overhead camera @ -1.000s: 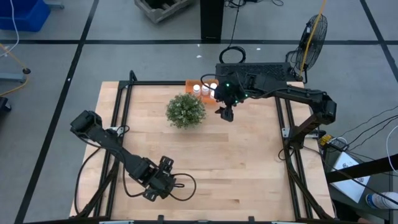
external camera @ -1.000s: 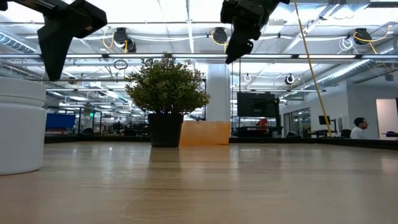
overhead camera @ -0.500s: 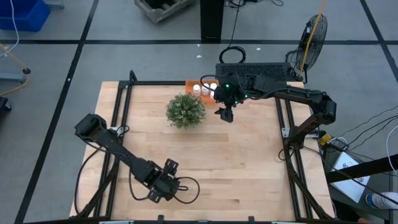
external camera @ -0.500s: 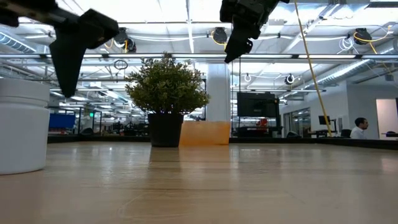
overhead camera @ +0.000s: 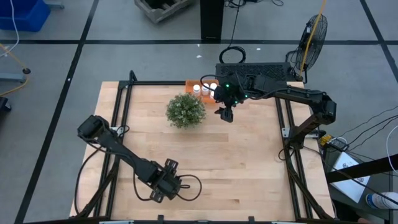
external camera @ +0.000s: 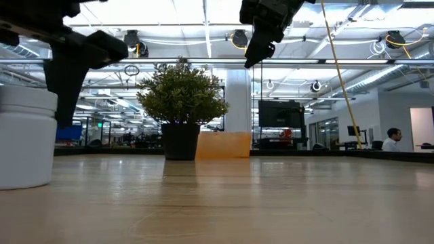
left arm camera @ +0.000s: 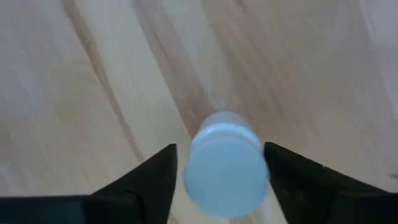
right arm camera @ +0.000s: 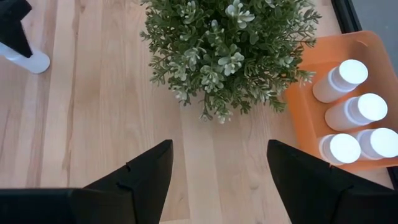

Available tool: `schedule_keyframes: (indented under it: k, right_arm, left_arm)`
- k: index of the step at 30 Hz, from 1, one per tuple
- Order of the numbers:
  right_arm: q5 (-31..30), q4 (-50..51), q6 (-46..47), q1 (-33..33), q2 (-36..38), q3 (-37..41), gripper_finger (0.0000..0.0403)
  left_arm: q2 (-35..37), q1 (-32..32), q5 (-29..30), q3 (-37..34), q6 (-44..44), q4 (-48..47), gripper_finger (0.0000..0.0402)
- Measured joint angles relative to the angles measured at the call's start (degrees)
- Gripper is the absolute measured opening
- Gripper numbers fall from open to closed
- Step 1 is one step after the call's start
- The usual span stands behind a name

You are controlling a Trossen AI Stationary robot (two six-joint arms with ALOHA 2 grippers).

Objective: Pick and place pill bottles into a basket
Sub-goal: Put the white pill bottle into the orange bin

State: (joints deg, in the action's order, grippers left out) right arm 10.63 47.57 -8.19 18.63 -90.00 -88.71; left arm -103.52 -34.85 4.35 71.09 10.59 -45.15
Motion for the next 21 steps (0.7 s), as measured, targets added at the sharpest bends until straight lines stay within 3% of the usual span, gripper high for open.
schedule_keyframes:
  k: [6,10,15,21]
  right_arm:
    - [0.0,0.0,-0.3,0.0,0.0,0.0,0.0251]
    - [-0.1,0.2,-0.4,0.0,0.0,0.0,0.0251]
    - [-1.1,3.6,-1.5,0.5,0.0,0.0,0.0251]
    - [-6.1,5.1,-4.0,1.9,0.0,2.6,0.0251]
  left_arm:
    - [0.4,1.6,-2.9,0.4,0.5,0.2,0.016]
    - [0.3,3.4,-4.3,4.1,-2.2,-6.8,0.016]
    - [2.2,7.1,-1.4,13.3,-7.3,-18.3,0.016]
    - [6.2,16.7,1.3,25.4,-13.8,-28.3,0.016]
